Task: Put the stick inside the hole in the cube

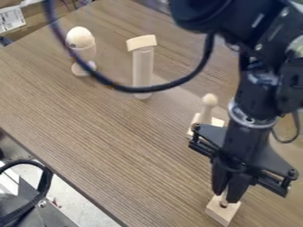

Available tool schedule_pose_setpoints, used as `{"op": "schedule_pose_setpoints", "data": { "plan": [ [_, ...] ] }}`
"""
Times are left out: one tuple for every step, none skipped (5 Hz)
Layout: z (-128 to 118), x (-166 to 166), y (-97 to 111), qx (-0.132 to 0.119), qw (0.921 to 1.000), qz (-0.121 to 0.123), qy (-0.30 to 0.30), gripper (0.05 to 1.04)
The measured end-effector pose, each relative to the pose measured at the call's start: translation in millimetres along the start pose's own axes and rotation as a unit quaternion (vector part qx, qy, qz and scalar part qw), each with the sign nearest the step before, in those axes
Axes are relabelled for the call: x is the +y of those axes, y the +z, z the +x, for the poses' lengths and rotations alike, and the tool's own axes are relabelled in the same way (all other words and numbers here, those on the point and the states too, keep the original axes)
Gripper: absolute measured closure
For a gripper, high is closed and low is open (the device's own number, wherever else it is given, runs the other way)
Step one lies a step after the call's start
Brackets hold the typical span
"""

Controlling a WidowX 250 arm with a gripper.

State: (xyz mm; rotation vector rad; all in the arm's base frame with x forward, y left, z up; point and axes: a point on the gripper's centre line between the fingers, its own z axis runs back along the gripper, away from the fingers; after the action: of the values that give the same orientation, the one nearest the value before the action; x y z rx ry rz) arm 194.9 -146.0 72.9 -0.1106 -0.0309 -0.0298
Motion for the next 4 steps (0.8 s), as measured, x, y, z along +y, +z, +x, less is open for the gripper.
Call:
{"op": "schedule_pose_setpoints", "data": {
  "plan": [
    [-1,0,3,0.001,1.0000,0.004,-0.002,0.974],
    [0,-2,3,0.000,1.0000,0.000,-0.005,0.974],
    [1,0,-6,0.011,0.9998,0.012,-0.006,0.974],
    [5,0,-7,0.007,0.9998,0.017,-0.003,0.974]
  ]
}}
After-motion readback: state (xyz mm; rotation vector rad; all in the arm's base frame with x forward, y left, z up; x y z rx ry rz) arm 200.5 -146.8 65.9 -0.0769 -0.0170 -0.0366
